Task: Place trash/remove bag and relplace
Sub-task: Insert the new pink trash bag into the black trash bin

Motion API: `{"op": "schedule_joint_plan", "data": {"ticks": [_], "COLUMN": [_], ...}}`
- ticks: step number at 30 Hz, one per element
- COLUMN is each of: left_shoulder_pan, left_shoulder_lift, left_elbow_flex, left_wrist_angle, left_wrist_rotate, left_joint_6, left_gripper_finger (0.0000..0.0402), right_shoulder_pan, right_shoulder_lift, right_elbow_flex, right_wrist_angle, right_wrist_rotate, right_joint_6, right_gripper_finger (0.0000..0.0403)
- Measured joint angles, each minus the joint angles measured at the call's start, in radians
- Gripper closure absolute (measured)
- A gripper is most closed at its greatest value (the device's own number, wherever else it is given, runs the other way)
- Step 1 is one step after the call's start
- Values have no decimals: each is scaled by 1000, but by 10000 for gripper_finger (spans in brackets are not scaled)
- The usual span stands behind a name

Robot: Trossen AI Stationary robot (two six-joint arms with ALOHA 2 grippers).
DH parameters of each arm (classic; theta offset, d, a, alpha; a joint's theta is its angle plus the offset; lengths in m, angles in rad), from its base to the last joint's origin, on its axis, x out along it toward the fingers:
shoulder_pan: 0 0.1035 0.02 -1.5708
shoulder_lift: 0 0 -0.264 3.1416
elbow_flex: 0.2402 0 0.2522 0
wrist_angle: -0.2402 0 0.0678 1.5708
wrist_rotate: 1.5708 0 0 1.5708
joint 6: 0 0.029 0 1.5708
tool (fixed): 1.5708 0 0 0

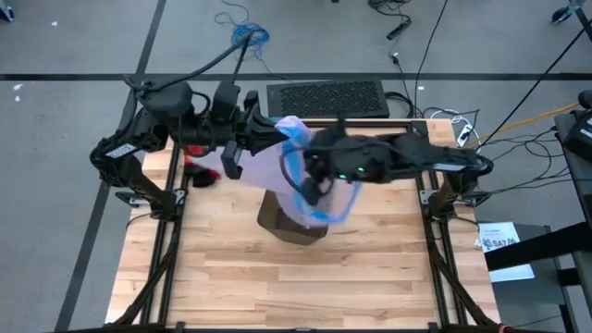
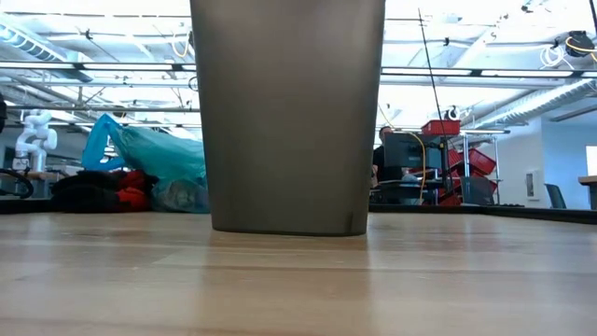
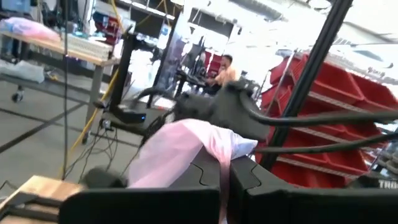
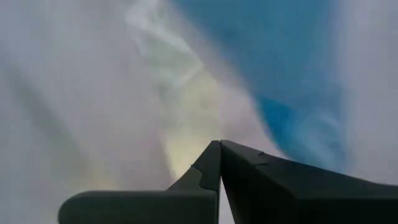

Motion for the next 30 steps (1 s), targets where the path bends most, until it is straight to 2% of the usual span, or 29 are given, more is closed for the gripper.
{"op": "schedule_joint_plan", "data": {"ticks": [6, 11, 14, 17, 22, 25, 30], "left_shoulder_pan": [-1, -6, -9, -9, -8, -8, -8], "left_shoulder_lift": [13, 13, 13, 11, -15, -34, -47], "left_elbow_flex": [0, 0, 0, 0, 0, 2, 2], "left_wrist_angle": [22, 68, 117, 140, 147, 152, 139], "left_wrist_rotate": [3, 4, 26, 33, 33, 33, 33], "left_joint_6": [-17, -17, -18, -17, -17, -9, -8], "left_gripper_finger": [402, 402, 402, 402, 402, 402, 402], "right_shoulder_pan": [-19, -37, -60, -77, -76, -76, -68], "right_shoulder_lift": [87, 142, 181, 222, 251, 235, 174], "right_elbow_flex": [0, -1, 0, -1, -2, -2, 0], "right_wrist_angle": [303, 393, 393, 345, 158, 62, -195], "right_wrist_rotate": [-88, -91, -174, -308, -459, -485, -521], "right_joint_6": [-118, -132, -117, -80, 17, 34, 85], "right_gripper_finger": [403, 403, 403, 403, 403, 403, 403]}}
